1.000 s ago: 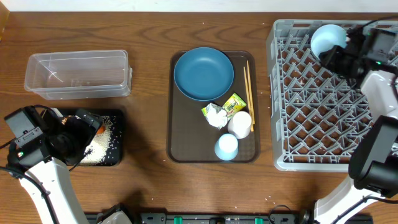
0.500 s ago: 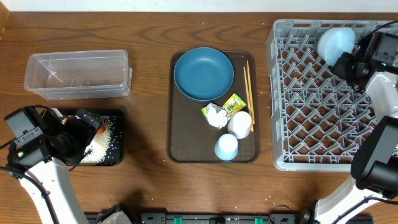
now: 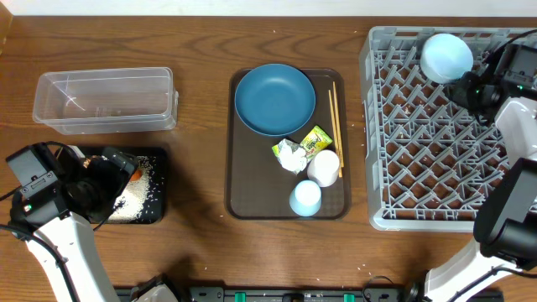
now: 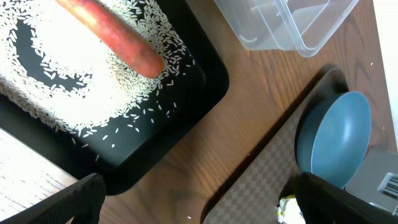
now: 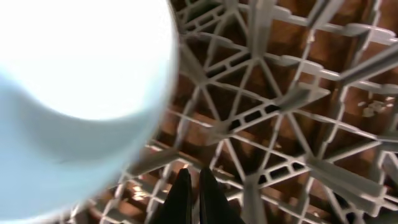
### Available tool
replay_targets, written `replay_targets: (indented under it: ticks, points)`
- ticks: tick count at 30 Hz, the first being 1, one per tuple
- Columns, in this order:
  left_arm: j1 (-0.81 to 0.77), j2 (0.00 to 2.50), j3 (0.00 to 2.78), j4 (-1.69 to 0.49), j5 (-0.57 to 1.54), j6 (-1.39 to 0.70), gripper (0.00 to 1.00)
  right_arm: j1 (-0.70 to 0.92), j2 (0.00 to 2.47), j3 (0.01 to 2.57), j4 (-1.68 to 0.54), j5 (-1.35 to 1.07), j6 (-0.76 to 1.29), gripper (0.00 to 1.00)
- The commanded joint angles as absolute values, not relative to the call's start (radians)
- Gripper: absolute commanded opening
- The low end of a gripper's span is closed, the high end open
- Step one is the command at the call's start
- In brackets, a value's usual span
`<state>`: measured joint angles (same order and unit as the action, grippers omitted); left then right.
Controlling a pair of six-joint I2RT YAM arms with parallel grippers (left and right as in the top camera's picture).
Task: Sort waste into correct bins and load items into the dishwasher rack
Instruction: 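Open the right gripper and raise it off the bowl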
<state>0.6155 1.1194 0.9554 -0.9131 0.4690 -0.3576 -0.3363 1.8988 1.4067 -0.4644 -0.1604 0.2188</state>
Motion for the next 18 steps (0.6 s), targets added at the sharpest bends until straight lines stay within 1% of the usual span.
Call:
replay_targets:
  ticks: [1, 2, 4, 6, 7, 9, 10, 11, 12, 15, 18]
  points:
    - [0.622, 1.122, 0.958, -0.915, 0.478, -0.334, 0.98, -0.339, 1.773, 1.406, -0.461, -0.199, 0.209, 0.01]
    - [0.622, 1.122, 0.958, -0.915, 0.479, -0.334, 0.98, -0.339, 1.750, 1.406, -0.461, -0.199, 0.208, 0.02]
    - [0.622, 1.122, 0.958, -0.915, 0.478, -0.334, 0.98, -0.336, 1.688, 1.406, -0.459, -0.200, 0.208, 0.07]
    - [0.622, 1.122, 0.958, -0.915, 0.479, -0.334, 0.98, -0.326, 1.629, 1.406, -0.452, -0.215, 0.183, 0.18]
    - [0.622, 1.122, 0.958, -0.915, 0.478, -0.334, 0.98, -0.319, 1.609, 1.406, -0.445, -0.237, 0.153, 0.25]
    - [0.622, 1.122, 0.958, -0.915, 0.478, -0.334, 0.98, -0.298, 1.576, 1.406, -0.429, -0.303, 0.060, 0.42]
    - [0.622, 1.122, 0.958, -0.915, 0.478, -0.334, 0.98, -0.278, 1.568, 1.406, -0.420, -0.328, 0.001, 0.53]
    - [0.622, 1.122, 0.958, -0.915, 0.478, -0.334, 0.98, -0.261, 1.568, 1.406, -0.415, -0.329, -0.034, 0.61]
    - [0.622, 1.122, 0.958, -0.915, 0.478, -0.334, 0.98, -0.239, 1.572, 1.406, -0.415, -0.311, -0.072, 0.67]
    - [0.622, 1.122, 0.958, -0.915, 0.478, -0.334, 0.98, -0.172, 1.614, 1.406, -0.415, -0.188, -0.121, 0.77]
    - [0.622, 1.122, 0.958, -0.915, 0.478, -0.334, 0.98, -0.109, 1.688, 1.406, -0.415, -0.076, -0.132, 0.84]
